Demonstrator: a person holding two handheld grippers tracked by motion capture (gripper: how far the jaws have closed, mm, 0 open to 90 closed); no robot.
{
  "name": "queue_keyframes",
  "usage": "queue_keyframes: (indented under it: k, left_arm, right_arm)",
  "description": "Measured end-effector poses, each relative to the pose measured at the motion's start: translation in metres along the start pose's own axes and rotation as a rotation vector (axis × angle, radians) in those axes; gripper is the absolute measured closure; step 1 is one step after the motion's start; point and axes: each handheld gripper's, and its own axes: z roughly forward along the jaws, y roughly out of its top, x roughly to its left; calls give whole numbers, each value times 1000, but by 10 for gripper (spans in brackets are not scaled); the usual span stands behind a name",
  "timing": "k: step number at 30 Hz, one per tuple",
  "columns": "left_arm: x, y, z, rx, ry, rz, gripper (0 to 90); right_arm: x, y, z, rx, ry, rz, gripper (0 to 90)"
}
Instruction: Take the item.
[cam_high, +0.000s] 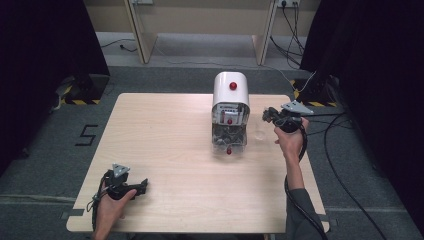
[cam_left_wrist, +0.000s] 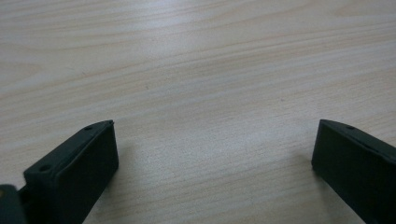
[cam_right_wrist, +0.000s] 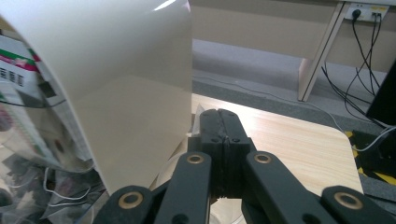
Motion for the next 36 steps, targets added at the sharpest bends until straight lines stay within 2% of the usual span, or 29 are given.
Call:
queue_keyframes:
  k: [11,23,36]
  left_arm:
    - [0,0,0,2,0,1,0]
    - [0,0,0,0,0,0,0]
    - [0,0,0,0,0,0,0]
  right_arm:
    - [-2,-5,13,31,-20,-4,900]
    - [-1,-15,22,64,-14,0,900]
    - [1,-22,25,86,-1,-1,880]
